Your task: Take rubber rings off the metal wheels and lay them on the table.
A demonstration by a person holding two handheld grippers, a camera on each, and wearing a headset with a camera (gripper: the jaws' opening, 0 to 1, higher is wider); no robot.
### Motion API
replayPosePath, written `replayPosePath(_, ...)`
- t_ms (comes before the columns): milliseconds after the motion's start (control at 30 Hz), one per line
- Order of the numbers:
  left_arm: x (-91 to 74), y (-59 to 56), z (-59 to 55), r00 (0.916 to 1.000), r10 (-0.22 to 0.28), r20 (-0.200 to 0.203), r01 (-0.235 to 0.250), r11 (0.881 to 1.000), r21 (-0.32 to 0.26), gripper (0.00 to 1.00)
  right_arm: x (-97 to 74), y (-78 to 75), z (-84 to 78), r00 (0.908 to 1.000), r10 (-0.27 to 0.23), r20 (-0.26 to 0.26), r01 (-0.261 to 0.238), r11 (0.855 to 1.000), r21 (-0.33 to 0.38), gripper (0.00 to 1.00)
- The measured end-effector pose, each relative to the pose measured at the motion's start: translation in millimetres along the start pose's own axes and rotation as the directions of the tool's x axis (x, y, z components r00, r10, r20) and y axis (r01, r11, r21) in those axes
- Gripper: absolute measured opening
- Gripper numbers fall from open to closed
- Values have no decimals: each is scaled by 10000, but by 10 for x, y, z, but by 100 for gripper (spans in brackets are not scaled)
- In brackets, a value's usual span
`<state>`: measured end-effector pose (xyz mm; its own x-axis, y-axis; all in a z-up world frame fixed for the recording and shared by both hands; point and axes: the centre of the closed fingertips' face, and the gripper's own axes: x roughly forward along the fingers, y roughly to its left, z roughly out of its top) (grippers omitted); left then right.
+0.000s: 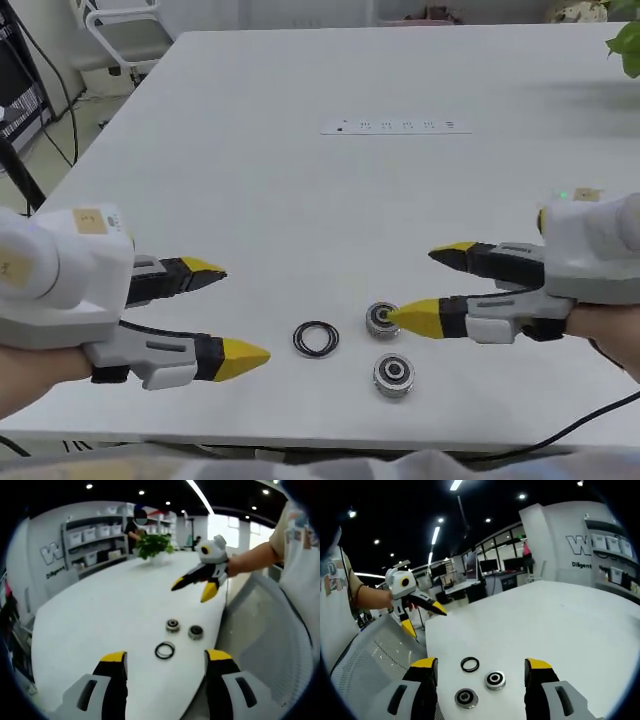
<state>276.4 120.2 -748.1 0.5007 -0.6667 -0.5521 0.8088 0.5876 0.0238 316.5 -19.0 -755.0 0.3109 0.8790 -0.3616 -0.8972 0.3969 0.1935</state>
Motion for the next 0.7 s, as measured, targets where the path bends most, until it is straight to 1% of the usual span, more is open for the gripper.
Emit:
replayPosePath(33, 0, 0, 1, 10000, 7, -3, -7, 10000, 19, 63, -39, -3, -16, 10000, -45, 27, 45, 10000, -13, 70)
replayPosePath(200, -3, 0, 9, 10000, 25, 13, -25, 10000, 31, 63, -198, -15, -110, 9995, -293, 133, 293, 9996, 4, 80)
replayPosePath(267, -4, -2, 13, 10000, 30, 29, -30, 10000, 21, 63, -256, -19, -169, 9992, -400, 37, 401, 9992, -70, 83)
replayPosePath(333, -5, -9, 15, 10000, 20, 50, -20, 10000, -2, 64, -312, -29, -225, 9986, -524, -68, 523, 9985, -150, 84)
replayPosePath(467, -6, -28, 2, 10000, -9, 6, 9, 10000, 13, 64, -399, -25, -293, 9977, -670, -123, 668, 9976, -163, 86)
replayPosePath(567, -14, -34, 0, 10000, -13, 2, 13, 10000, 16, 64, -465, -21, -360, 9965, -782, -278, 772, 9964, -347, 87)
replayPosePath(700, -26, -34, 3, 10000, -2, 34, 2, 10000, -7, 64, -524, -10, -403, 9954, -858, -418, 836, 9952, -511, 87)
